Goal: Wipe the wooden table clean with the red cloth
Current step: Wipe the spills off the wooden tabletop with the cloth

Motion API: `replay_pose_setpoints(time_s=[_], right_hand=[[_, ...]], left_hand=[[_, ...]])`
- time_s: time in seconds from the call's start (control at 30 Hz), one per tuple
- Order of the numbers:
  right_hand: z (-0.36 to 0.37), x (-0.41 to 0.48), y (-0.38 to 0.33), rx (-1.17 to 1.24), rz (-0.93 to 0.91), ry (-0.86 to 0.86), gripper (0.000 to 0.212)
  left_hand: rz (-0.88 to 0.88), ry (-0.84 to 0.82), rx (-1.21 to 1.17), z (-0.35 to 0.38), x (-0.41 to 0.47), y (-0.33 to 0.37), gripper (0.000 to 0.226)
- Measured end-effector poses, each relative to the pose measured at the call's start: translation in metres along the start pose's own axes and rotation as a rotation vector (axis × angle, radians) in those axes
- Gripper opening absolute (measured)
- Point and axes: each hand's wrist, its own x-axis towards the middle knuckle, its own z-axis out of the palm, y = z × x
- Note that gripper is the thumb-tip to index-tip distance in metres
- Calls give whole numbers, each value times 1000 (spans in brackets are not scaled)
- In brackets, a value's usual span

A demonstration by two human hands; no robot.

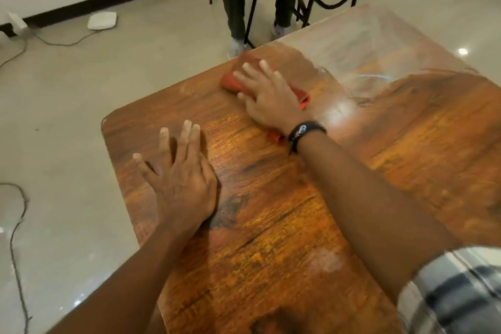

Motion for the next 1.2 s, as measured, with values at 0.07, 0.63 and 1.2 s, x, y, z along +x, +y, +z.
replay_pose_setpoints(time_s=[0.07, 0.63, 1.2], right_hand=[[4, -43, -10, 23, -86, -7, 51], [-85, -93, 262, -11, 422, 112, 50], [-47, -120, 139, 68, -131, -122, 56]], left_hand=[[6, -51, 40, -6, -1, 4, 59], [207, -16, -82, 46, 67, 138, 65], [158, -42, -16, 41, 61, 141, 69]])
